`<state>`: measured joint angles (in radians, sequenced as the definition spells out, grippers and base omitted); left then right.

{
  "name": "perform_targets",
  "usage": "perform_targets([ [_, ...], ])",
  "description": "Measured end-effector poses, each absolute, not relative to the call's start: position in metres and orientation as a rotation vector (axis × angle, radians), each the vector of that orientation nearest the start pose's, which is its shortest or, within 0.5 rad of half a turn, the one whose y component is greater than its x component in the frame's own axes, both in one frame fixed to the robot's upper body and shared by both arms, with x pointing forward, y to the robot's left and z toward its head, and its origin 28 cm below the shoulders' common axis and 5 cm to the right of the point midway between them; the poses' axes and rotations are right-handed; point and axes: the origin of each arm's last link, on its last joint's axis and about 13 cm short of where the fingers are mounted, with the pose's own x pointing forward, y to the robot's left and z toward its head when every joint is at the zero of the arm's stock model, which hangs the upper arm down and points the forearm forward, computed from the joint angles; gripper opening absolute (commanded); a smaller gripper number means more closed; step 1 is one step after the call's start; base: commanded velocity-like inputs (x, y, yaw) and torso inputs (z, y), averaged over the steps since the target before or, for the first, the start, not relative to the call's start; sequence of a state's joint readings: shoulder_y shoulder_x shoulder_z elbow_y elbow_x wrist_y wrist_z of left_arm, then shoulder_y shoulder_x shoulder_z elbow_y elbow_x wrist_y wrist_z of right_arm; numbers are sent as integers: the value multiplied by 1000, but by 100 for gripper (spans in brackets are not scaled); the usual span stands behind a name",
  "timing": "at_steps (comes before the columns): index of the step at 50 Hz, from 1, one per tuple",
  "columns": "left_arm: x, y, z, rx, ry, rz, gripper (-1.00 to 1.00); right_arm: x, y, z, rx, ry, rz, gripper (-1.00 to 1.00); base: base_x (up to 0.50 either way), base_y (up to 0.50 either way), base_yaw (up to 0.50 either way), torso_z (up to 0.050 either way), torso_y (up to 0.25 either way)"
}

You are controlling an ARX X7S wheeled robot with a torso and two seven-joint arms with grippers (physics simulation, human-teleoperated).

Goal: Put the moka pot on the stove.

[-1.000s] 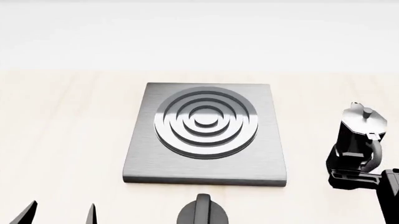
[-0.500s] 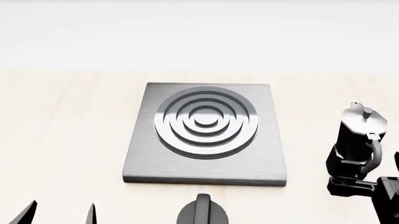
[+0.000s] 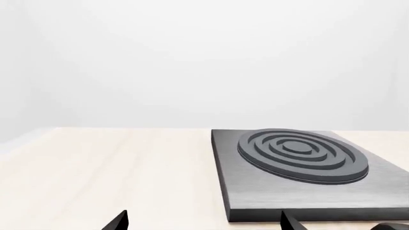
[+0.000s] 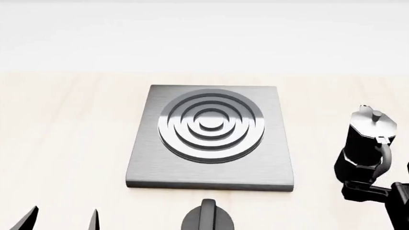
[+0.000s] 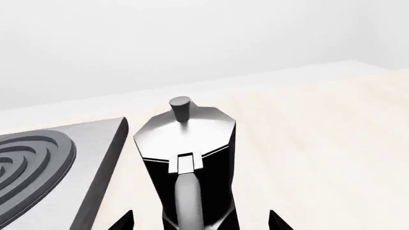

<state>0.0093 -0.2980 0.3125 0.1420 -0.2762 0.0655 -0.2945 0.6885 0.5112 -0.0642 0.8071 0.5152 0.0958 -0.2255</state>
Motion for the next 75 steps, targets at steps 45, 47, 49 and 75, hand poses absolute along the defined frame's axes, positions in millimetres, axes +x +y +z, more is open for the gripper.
perform_targets([
  [45, 199, 206, 36, -26, -102, -47, 100, 323, -276, 75, 123, 113, -70, 100, 0, 0, 0, 0, 0],
  [47, 199, 206, 36, -26, -103, -47, 100, 323, -276, 76, 121, 110, -68, 100, 0, 0, 0, 0, 0],
  [49, 199, 206, 36, -26, -103, -47, 100, 323, -275, 77, 119, 107, -66, 100, 0, 0, 0, 0, 0],
  [75, 198, 206, 37, -24, -106, -46, 100, 323, -279, 75, 128, 105, -79, 100, 0, 0, 0, 0, 0],
])
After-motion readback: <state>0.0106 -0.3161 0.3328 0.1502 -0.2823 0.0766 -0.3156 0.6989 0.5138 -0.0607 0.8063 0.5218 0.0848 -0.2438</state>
